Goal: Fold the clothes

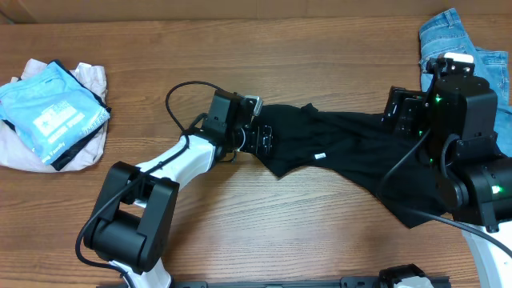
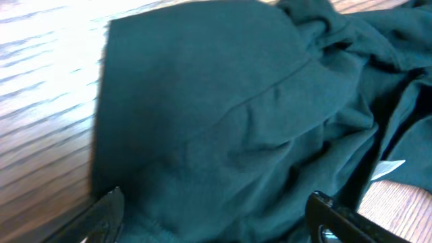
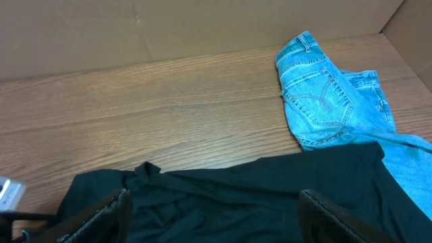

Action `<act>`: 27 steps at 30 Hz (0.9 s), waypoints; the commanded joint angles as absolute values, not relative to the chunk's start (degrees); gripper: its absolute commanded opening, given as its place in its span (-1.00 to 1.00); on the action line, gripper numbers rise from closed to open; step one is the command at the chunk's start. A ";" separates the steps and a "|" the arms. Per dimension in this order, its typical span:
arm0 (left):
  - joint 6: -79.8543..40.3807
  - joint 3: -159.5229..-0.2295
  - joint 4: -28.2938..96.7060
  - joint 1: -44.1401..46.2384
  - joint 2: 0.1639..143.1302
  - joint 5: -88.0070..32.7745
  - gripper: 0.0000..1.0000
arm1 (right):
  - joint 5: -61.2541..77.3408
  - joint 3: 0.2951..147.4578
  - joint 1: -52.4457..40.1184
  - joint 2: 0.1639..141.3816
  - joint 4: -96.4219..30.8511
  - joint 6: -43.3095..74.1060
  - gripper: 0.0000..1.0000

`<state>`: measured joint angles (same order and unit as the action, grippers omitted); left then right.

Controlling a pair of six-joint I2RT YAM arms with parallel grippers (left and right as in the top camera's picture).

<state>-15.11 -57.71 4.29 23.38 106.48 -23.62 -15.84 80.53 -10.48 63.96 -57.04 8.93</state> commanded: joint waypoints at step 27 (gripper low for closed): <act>-21.89 -59.20 2.48 24.01 109.40 -14.55 -0.37 | -15.77 81.12 -10.22 63.09 -58.06 9.28 0.64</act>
<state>-21.58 -57.76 3.18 23.77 108.20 -14.31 -15.86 80.53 -10.48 63.96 -58.17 8.99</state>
